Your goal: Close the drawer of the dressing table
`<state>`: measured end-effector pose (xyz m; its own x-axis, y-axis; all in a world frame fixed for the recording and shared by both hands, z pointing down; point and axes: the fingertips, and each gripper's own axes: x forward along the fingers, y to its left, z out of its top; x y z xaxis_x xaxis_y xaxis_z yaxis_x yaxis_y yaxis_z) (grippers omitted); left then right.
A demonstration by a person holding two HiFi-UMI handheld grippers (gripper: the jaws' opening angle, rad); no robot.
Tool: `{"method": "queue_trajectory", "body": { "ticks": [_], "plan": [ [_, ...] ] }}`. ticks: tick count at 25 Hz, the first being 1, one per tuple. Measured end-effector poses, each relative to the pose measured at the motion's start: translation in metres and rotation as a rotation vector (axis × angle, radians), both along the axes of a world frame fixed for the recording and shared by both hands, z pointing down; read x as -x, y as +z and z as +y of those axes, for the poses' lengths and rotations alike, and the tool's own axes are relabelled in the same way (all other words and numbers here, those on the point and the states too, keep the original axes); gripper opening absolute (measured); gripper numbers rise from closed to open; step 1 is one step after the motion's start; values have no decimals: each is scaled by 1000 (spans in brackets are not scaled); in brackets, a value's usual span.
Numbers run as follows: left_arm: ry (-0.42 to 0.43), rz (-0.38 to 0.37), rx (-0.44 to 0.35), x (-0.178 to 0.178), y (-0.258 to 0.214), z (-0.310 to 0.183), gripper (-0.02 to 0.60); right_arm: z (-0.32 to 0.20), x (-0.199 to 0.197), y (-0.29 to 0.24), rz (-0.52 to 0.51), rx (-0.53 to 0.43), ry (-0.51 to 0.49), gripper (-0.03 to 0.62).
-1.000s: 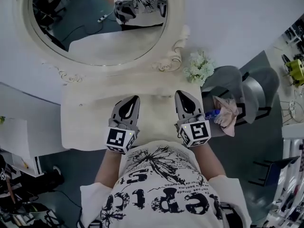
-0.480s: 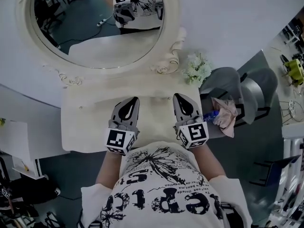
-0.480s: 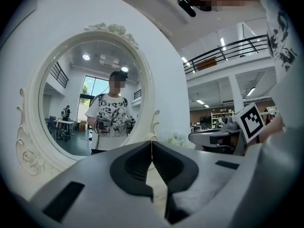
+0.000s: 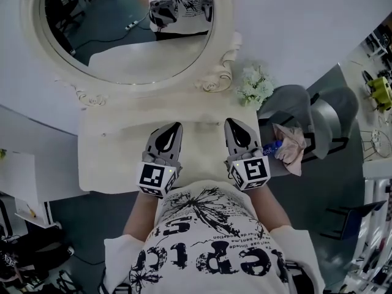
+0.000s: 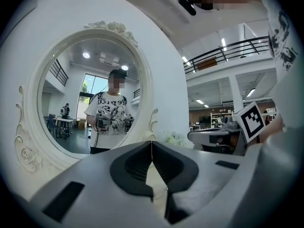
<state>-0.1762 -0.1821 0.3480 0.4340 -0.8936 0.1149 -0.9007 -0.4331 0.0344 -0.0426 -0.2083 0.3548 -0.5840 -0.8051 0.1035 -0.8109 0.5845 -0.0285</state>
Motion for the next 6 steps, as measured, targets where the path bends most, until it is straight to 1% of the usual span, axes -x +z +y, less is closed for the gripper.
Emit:
{"method": "queue_trajectory", "body": {
  "ticks": [6],
  "plan": [
    [7, 10, 0, -1, 5, 2, 18, 3, 4, -1, -15, -18, -24, 16]
  ]
}}
